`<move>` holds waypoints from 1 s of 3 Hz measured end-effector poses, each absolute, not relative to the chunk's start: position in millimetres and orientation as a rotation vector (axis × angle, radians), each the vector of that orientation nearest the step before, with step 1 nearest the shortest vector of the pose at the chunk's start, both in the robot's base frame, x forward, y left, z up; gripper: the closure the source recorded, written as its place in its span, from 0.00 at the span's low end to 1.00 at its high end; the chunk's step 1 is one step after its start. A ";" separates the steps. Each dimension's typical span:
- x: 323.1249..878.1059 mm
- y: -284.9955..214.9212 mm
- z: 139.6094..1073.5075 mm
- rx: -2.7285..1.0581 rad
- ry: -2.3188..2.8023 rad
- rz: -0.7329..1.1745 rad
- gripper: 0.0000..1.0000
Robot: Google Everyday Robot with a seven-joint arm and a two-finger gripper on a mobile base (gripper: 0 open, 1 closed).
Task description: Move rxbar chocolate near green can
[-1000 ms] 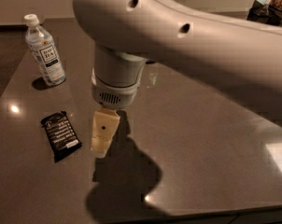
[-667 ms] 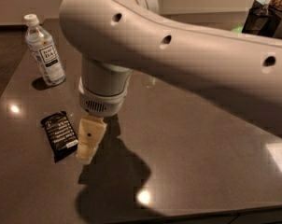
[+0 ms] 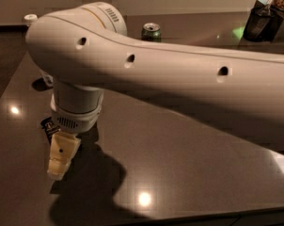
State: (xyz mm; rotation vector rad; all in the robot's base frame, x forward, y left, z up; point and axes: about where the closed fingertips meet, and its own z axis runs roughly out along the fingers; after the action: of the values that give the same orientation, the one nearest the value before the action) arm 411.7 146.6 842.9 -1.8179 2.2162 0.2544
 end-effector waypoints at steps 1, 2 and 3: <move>406.9 167.6 839.6 -1.836 2.194 0.269 0.00; 408.8 186.8 836.9 -1.851 2.175 0.279 0.00; 407.7 193.2 834.4 -1.867 2.172 0.281 0.20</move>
Offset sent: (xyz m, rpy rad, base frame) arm 0.0024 0.0560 -0.0119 0.0241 0.0076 0.0463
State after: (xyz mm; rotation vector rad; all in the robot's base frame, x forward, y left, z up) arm 407.7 193.2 834.4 -1.8673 2.1719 0.2810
